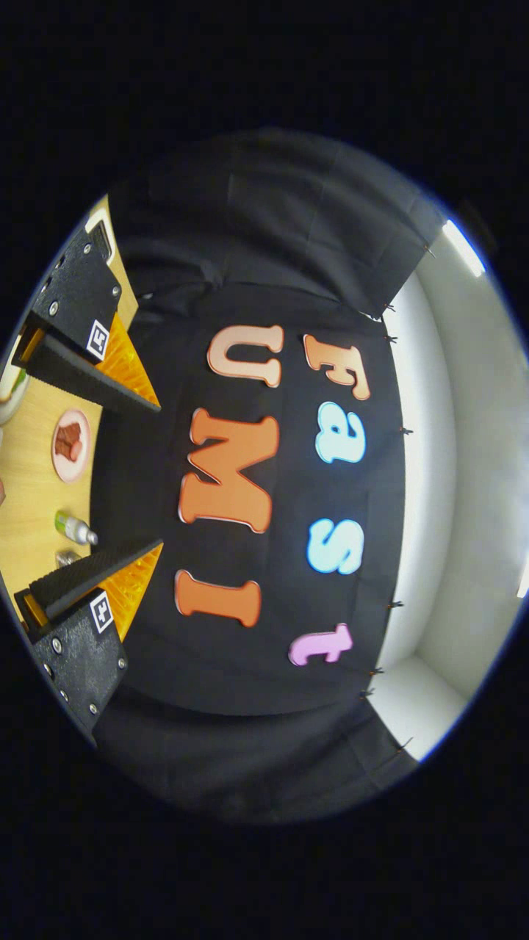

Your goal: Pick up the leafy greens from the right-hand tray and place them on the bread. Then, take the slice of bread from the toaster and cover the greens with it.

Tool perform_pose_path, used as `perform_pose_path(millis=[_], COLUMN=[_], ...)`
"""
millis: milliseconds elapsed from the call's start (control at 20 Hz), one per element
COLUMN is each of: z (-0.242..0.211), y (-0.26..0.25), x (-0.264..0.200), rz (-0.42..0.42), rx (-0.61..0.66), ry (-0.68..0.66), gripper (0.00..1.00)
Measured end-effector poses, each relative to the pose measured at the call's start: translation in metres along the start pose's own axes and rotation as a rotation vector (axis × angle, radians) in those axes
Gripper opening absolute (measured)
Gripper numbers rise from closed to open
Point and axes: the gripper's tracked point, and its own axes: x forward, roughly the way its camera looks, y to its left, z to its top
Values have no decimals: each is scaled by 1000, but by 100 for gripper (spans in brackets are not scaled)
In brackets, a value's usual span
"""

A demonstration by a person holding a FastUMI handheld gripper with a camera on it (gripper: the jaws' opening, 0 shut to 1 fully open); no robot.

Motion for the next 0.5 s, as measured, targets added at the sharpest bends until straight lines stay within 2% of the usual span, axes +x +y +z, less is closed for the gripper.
perform_pose_path(millis=[200,500], z=[13,13], y=[15,24], x=[-9,-12], rz=[6,31], rx=[17,25], ry=[-60,-79], gripper=[99,99])
